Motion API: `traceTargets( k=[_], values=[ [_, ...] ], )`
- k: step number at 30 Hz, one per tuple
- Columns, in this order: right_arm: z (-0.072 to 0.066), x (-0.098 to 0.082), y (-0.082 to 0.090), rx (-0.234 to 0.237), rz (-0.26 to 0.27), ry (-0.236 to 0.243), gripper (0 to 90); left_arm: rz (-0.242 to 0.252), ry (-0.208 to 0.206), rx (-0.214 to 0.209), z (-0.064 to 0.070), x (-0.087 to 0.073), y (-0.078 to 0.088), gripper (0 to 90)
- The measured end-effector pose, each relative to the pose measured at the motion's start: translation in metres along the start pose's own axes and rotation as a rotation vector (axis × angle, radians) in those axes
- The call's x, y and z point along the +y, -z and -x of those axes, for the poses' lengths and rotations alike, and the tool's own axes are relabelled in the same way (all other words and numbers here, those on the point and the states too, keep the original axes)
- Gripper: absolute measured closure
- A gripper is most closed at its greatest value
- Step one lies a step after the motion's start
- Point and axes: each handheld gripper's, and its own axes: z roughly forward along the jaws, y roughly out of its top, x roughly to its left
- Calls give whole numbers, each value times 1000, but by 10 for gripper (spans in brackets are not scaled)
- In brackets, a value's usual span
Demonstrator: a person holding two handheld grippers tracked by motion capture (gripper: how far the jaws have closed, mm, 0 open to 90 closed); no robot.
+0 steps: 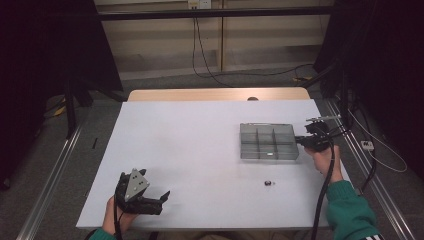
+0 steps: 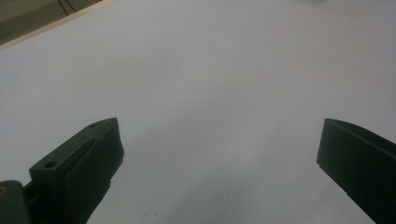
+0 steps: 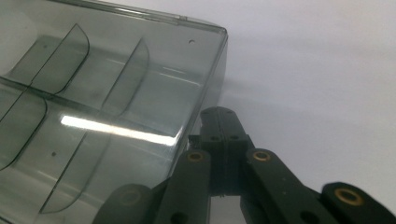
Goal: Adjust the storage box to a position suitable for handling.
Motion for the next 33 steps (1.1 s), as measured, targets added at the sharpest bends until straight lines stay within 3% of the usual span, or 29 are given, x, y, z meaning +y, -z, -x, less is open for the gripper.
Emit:
traceTargets(
  k=[11,33],
  values=[
    [-9,0,-1,36,-13,24,900,7,5,3,0,0,0,0],
    [-43,5,-13,77,7,85,900,1,-10,2,0,0,0,1]
  ],
)
